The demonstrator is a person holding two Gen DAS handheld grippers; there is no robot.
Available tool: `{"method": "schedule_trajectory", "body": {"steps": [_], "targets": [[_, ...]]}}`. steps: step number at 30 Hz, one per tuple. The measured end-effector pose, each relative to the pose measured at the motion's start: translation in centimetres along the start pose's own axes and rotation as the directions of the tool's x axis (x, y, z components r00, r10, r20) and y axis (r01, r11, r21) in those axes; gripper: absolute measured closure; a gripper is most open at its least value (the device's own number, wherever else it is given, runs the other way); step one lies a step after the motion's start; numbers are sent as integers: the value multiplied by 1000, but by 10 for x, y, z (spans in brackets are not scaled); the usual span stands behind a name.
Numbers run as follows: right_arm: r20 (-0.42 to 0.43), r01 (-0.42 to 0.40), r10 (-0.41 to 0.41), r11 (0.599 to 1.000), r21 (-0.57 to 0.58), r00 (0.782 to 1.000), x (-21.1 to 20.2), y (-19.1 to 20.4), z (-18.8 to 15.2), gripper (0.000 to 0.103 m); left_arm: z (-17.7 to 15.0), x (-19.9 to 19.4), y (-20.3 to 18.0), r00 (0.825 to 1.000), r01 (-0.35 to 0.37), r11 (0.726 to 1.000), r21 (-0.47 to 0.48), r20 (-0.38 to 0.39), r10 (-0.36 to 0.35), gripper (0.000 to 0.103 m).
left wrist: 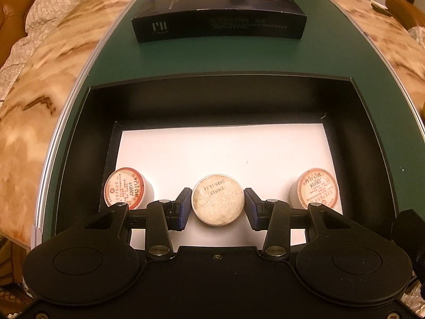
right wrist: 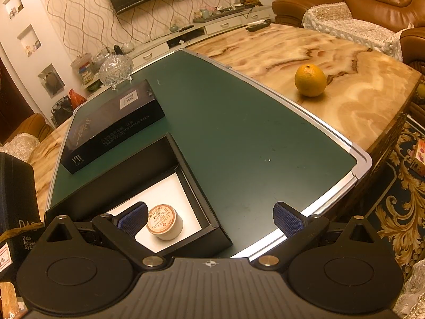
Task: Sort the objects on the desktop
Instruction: 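Lower the tin onto the paper and hold it in the left gripper, then open the left gripper and pull both tools back from the tray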
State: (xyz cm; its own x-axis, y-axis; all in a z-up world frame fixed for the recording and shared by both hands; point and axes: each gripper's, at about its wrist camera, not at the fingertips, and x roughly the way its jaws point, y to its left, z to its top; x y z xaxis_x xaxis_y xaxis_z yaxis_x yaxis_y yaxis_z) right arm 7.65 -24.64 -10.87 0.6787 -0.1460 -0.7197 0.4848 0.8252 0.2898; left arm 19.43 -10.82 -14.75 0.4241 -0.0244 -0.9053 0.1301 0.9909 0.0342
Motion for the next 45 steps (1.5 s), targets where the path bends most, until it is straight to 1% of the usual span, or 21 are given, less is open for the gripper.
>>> {"method": "schedule_trajectory", "body": {"steps": [7,13,15,16,17,18,19,21,25,27,30,34,38,42,45], "targets": [[0,6,-6,1000,-1,1000,1,0,0,0,-1,-5,2,1000,15,1000,-2,11,-15,57],[4,8,-8,1000,-5,1000,0,1,0,0,-4,-21,10,999,30,1000,-3,31,-29,47],[4,1,-1,1000,2,1000,0,-1,1,0,-7,-31,16,998,30,1000,-9,47,-30,37],[2,-4,4,1000,8,1000,0,-2,1,0,-9,-37,19,998,26,1000,-7,57,-25,34],[1,-6,6,1000,15,1000,0,-4,1,0,-12,-43,22,998,21,1000,-6,67,-21,28],[7,-5,5,1000,17,1000,-1,-4,1,0,-15,-49,26,997,17,1000,-6,72,-16,24],[19,-3,3,1000,14,1000,-3,-4,1,0,-18,-54,30,997,13,1000,-6,77,-12,23],[43,2,-3,1000,8,999,-8,-3,0,0,-24,-65,39,997,9,1000,-10,83,-8,16],[87,13,-6,996,-83,996,-20,12,-2,0,-37,-84,58,996,-8,1000,-13,91,9,13],[69,11,-1,987,-158,998,-26,25,-5,0,-43,-92,68,996,-19,1000,-23,92,21,10],[35,3,6,964,-264,999,-35,43,-9,0,-51,-101,82,995,-30,999,-35,90,33,8],[-43,-34,20,938,-346,999,-49,60,-16,0,-63,-110,95,997,-12,998,-54,76,16,7],[-137,-62,11,926,-373,991,-57,68,-24,0,-74,-113,102,998,-9,998,-55,60,13,6],[-176,-78,13,926,-368,984,-67,67,-32,0,-85,-115,109,999,2,998,-68,41,0,6],[-189,-87,14,921,-381,982,-75,69,-36,0,-92,-115,111,999,1,998,-65,34,2,6]]}}
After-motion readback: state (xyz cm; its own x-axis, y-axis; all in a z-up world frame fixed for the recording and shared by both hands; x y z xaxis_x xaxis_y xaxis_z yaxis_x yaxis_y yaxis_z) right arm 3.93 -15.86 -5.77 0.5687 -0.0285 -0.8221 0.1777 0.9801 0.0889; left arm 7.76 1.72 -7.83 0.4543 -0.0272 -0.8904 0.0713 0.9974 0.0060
